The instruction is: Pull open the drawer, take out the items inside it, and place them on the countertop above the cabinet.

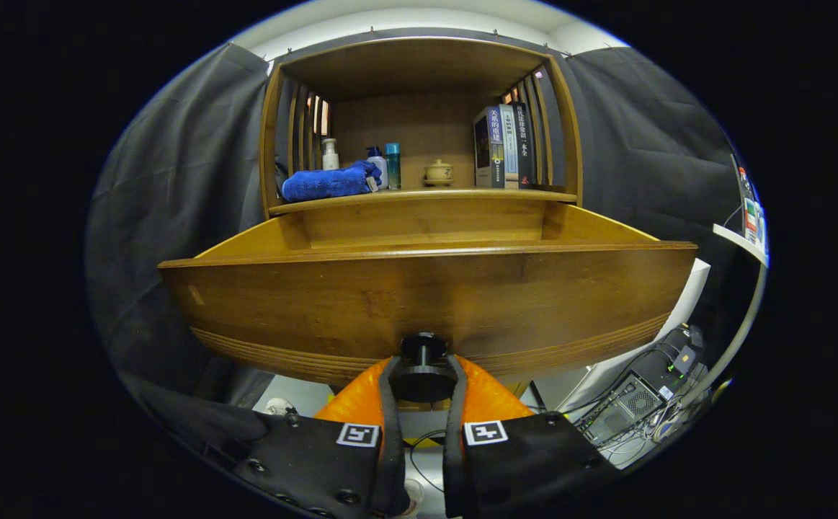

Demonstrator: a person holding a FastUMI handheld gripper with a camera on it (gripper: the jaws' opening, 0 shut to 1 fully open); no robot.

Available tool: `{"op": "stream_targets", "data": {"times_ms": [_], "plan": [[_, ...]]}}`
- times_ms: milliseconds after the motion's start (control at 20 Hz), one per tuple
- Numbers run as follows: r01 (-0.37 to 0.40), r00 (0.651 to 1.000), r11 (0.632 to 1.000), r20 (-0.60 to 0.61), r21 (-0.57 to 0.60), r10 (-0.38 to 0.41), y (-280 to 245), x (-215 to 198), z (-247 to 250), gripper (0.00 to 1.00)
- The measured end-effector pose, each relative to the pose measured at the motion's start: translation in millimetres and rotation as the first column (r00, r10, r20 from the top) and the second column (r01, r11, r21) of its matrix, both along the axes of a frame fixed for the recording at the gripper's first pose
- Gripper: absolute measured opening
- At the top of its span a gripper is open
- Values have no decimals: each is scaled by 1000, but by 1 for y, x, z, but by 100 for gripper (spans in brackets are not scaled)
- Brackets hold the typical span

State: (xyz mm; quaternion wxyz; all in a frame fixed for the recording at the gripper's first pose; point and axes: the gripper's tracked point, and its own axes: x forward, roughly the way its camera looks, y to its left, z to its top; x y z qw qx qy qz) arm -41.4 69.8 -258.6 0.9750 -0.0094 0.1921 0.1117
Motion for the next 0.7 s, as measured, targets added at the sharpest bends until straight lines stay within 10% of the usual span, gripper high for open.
{"op": "stream_targets", "data": {"times_ms": [200,400,700], "plan": [[13,1000,999,25,29,-14,2,1,4,21],[16,1000,1000,10,-16,-16,2,2,4,40],[36,998,999,58,16,-36,-4,6,31,99]]}}
